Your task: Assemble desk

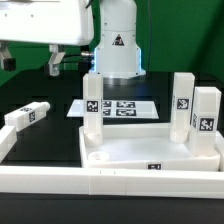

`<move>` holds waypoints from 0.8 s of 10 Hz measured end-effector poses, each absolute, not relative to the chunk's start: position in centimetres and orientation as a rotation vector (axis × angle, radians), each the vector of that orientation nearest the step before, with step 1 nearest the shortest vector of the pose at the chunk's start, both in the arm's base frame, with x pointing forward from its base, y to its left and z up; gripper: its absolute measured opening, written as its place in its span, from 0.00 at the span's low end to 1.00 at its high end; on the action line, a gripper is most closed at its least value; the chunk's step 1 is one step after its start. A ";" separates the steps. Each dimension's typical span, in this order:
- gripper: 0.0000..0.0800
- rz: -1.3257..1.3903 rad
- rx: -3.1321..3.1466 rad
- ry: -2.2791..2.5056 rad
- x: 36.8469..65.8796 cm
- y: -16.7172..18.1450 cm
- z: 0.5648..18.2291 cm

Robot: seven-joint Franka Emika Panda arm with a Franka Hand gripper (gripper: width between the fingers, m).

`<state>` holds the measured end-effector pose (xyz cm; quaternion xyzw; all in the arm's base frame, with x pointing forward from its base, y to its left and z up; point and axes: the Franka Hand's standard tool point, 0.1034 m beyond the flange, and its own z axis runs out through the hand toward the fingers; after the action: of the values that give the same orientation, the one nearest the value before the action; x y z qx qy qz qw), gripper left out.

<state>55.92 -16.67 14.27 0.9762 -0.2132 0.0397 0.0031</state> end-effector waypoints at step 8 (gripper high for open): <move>0.81 0.001 3.062 -0.797 49.6 -23.5 8.8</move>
Offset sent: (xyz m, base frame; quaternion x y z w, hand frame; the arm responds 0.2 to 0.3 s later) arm -0.0654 -0.0579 -0.0540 0.0601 -0.0410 0.0622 0.9954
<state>49.64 -23.53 8.80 0.9677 -0.2520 0.0002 -0.0113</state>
